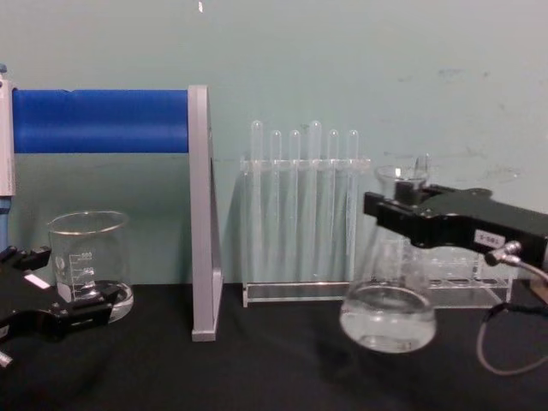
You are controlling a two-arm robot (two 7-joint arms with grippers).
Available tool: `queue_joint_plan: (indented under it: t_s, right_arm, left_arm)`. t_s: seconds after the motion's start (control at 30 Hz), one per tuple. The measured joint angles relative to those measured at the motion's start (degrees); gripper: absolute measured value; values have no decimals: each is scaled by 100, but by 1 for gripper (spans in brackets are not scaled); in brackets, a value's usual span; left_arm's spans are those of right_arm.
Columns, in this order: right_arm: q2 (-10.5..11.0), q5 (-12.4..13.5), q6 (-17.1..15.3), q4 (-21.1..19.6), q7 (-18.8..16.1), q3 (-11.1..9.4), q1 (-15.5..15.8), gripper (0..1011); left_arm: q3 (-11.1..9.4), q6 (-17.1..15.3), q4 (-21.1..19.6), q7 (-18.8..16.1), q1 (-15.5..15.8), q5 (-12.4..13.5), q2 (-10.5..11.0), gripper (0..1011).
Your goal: Grasp the erlenmeyer flask with one hand, shake it three times, then place it back.
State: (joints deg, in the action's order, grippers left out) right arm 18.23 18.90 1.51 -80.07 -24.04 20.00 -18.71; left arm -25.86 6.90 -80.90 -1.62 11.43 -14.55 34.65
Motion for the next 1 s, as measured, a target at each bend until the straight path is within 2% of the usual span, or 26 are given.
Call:
queue_joint_plan:
  t_s: [0.23,0.43,0.63,1.0]
  right_arm:
    - [27,120,-44,-217,-302,239,80,450]
    - [116,230,-97,-466,-581,553,174,450]
    - [191,324,-107,-642,-762,783,222,450]
    - [333,475,-112,-851,-981,1090,256,450]
  left_arm:
    - [0,0,0,0,0,0,0,1001]
    - [0,0,0,0,0,0,0,1001]
    - [0,0,0,0,0,0,0,1001]
    - [0,0,0,0,0,0,0,1001]
